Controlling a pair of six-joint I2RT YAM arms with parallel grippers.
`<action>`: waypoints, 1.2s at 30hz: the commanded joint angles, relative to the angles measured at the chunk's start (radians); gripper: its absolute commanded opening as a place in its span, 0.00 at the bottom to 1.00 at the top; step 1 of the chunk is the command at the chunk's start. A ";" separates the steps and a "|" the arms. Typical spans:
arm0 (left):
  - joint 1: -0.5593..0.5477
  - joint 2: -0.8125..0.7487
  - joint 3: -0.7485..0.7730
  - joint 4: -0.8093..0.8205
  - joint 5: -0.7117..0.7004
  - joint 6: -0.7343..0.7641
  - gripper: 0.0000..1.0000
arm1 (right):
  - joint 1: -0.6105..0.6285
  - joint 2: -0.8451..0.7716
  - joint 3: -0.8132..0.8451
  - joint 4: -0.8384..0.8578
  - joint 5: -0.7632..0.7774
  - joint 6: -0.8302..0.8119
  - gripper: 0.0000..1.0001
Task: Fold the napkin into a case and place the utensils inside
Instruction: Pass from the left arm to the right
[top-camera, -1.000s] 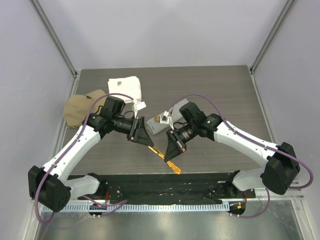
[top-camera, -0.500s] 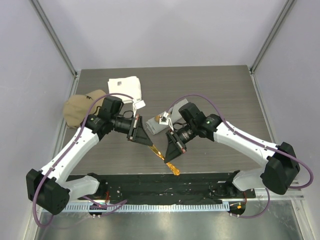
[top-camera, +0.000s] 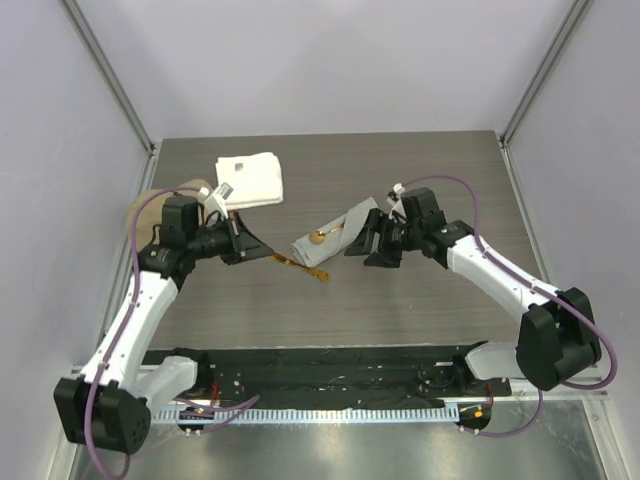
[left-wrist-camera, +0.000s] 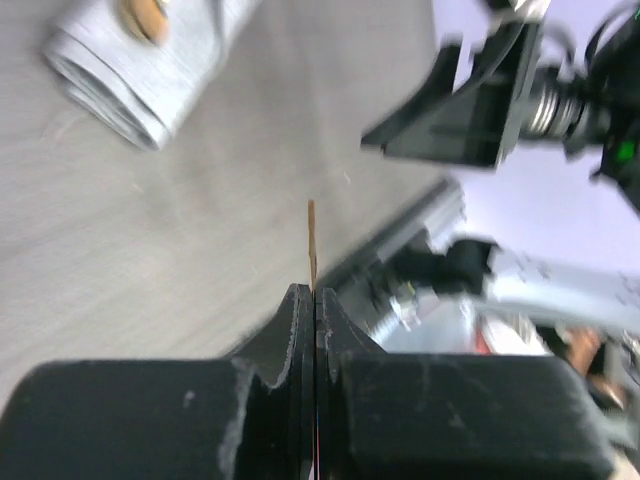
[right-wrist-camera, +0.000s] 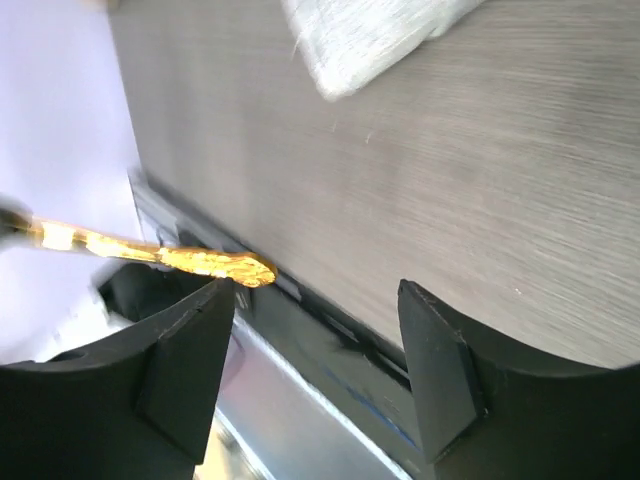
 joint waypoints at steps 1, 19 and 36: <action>-0.007 -0.163 -0.122 0.348 -0.258 -0.218 0.00 | 0.111 -0.045 -0.094 0.298 0.256 0.449 0.72; -0.018 -0.398 -0.497 0.932 -0.492 -0.588 0.00 | 0.371 0.183 -0.038 0.960 0.598 0.848 0.72; -0.019 -0.420 -0.505 0.869 -0.581 -0.619 0.20 | 0.423 0.321 -0.150 1.408 0.782 1.118 0.01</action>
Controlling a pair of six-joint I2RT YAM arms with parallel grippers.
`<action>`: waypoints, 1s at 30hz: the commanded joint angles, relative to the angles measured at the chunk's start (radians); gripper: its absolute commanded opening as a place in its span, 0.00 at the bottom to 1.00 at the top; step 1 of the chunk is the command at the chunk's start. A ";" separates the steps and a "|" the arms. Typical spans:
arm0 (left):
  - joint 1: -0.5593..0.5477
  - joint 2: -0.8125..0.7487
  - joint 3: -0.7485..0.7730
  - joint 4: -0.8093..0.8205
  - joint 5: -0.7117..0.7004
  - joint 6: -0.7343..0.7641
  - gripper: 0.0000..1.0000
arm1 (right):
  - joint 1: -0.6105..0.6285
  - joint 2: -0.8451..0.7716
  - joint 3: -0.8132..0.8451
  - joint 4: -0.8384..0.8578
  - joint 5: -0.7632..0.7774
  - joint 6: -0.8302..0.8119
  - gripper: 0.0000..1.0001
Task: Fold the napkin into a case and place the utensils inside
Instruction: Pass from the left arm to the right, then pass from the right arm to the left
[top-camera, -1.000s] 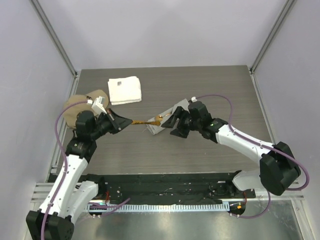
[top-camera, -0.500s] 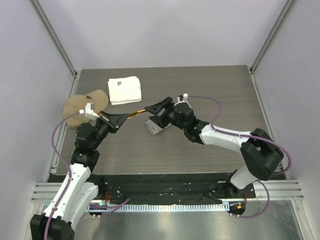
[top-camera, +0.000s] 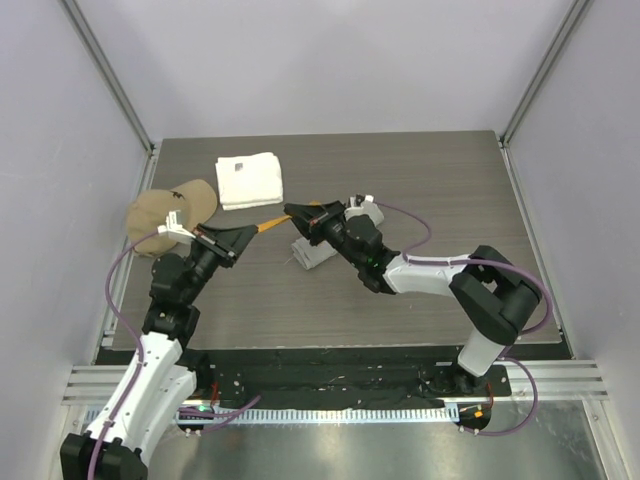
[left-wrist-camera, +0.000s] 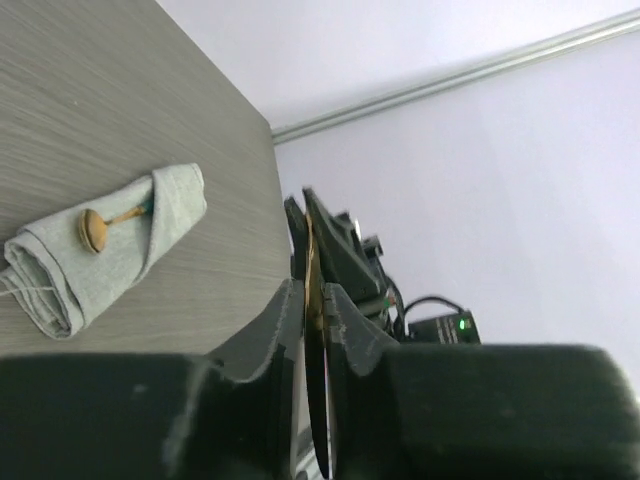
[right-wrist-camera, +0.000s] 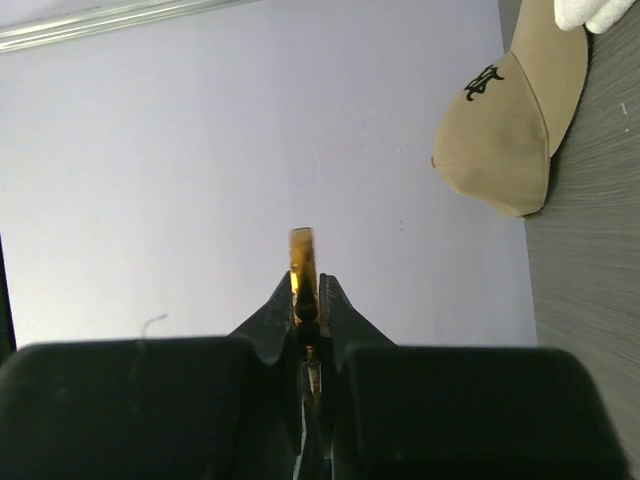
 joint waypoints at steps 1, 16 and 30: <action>0.000 0.009 0.065 -0.058 -0.084 0.072 0.33 | 0.016 -0.038 -0.060 0.115 0.145 0.061 0.01; 0.002 -0.042 0.133 -0.465 -0.008 0.028 0.60 | -0.024 -0.071 -0.134 0.173 0.174 0.029 0.01; 0.003 -0.022 0.065 -0.150 0.078 -0.155 0.61 | -0.034 -0.055 -0.179 0.271 0.139 -0.018 0.01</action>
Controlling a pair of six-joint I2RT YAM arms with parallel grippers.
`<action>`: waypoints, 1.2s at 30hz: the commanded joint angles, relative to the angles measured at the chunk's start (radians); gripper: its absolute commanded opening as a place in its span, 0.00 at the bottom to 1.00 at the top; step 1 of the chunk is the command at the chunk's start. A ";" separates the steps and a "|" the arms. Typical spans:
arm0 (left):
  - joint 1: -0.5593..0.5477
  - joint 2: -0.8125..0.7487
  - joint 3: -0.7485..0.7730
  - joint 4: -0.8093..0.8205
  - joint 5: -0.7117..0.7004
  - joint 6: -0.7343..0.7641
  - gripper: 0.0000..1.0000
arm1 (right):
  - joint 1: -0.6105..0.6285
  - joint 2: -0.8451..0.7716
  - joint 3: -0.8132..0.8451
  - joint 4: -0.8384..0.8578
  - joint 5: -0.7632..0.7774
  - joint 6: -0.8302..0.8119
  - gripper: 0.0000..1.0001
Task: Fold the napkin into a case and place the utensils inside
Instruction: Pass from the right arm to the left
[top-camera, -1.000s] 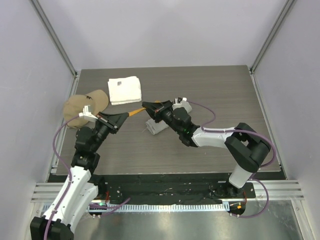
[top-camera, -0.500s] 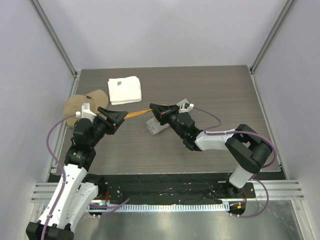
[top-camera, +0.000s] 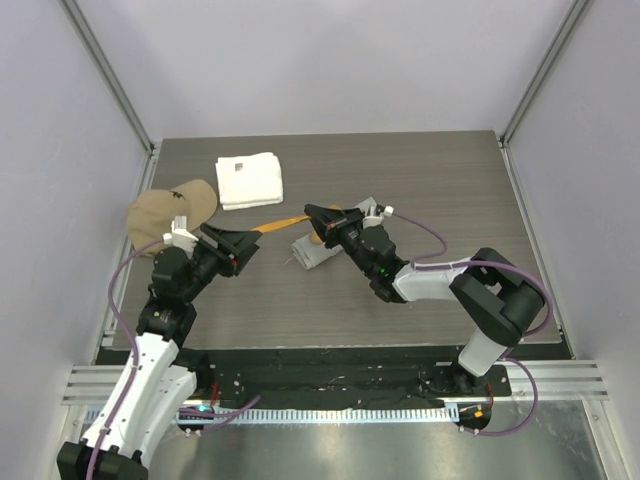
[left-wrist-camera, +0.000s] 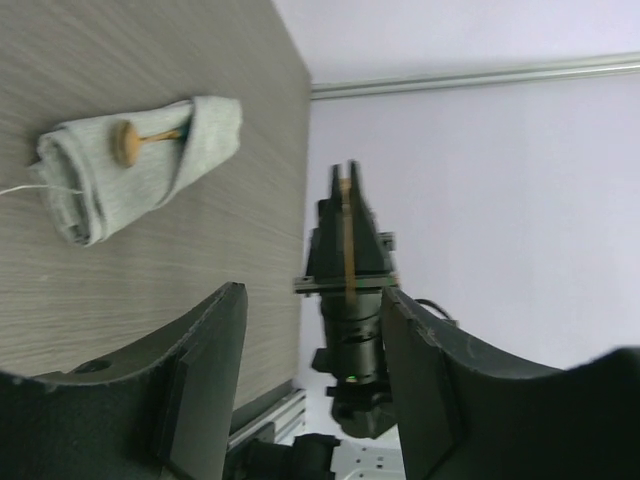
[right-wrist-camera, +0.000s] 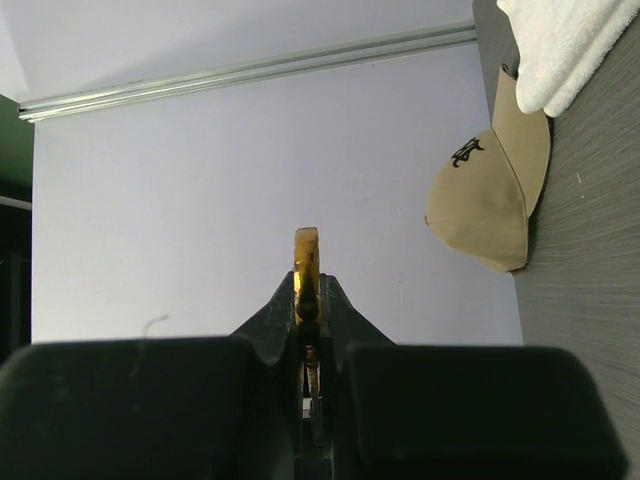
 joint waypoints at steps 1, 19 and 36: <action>0.003 0.001 -0.028 0.243 0.046 -0.103 0.66 | -0.004 -0.032 -0.025 0.113 0.010 -0.025 0.01; 0.006 0.015 -0.038 0.284 0.005 -0.137 0.43 | -0.007 0.010 -0.033 0.191 -0.019 -0.008 0.01; 0.006 0.026 -0.040 0.296 -0.037 -0.129 0.06 | 0.006 0.031 -0.017 0.189 -0.011 -0.019 0.01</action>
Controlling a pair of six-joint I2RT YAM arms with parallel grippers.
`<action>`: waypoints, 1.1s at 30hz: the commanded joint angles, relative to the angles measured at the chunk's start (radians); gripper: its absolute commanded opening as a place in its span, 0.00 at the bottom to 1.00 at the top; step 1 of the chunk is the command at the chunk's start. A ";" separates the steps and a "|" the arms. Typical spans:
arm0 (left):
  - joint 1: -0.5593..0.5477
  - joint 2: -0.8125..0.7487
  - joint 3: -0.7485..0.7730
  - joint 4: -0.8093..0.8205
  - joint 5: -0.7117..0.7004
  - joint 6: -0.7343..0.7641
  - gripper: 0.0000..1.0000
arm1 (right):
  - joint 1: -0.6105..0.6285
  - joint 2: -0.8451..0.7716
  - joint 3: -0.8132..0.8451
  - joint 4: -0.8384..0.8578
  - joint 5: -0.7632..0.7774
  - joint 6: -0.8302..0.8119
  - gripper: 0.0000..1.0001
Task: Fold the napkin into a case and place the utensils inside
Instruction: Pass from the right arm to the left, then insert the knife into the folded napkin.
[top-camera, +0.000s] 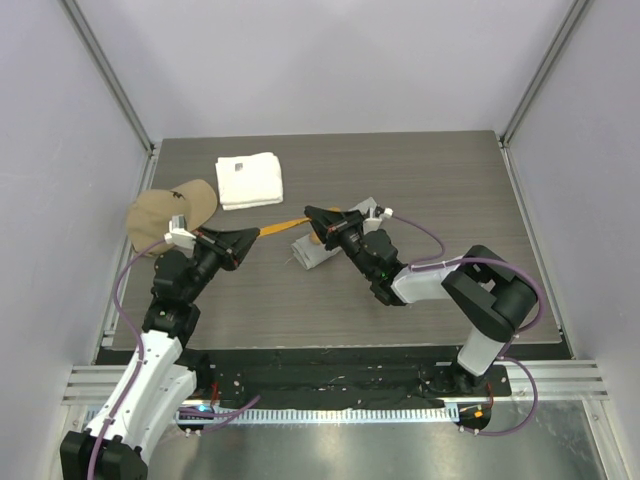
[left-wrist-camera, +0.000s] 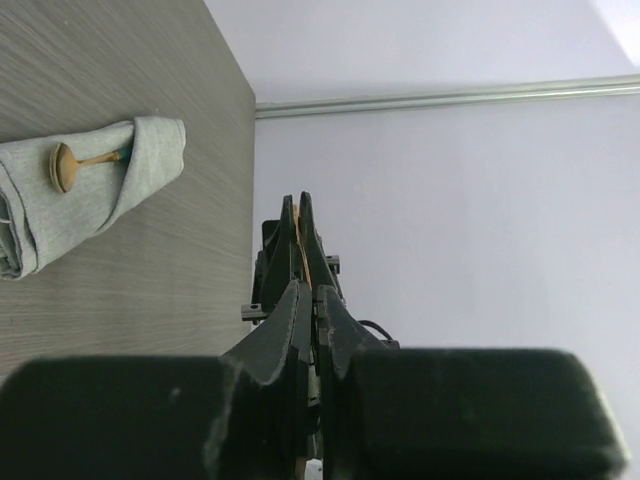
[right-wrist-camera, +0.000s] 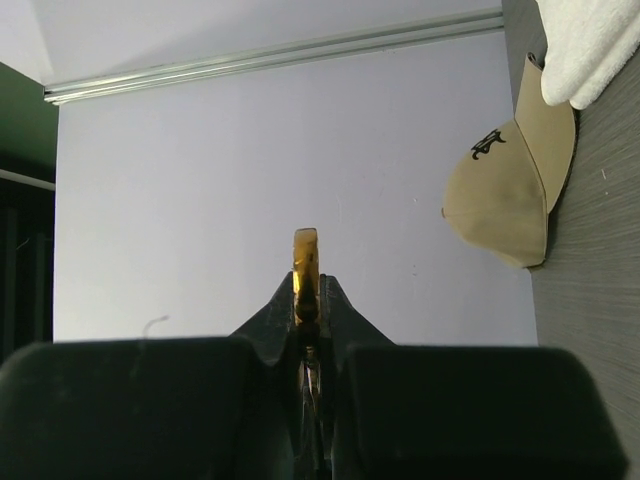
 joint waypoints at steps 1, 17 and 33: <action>0.006 -0.009 0.030 0.041 -0.017 0.006 0.06 | 0.007 -0.008 0.019 0.059 0.019 -0.018 0.01; 0.007 -0.037 -0.059 0.027 -0.114 0.081 0.00 | -0.258 -0.201 0.241 -0.830 -0.385 -0.593 0.83; -0.026 0.130 -0.144 0.215 -0.221 0.124 0.00 | -0.487 0.197 0.909 -1.766 -0.333 -1.377 0.01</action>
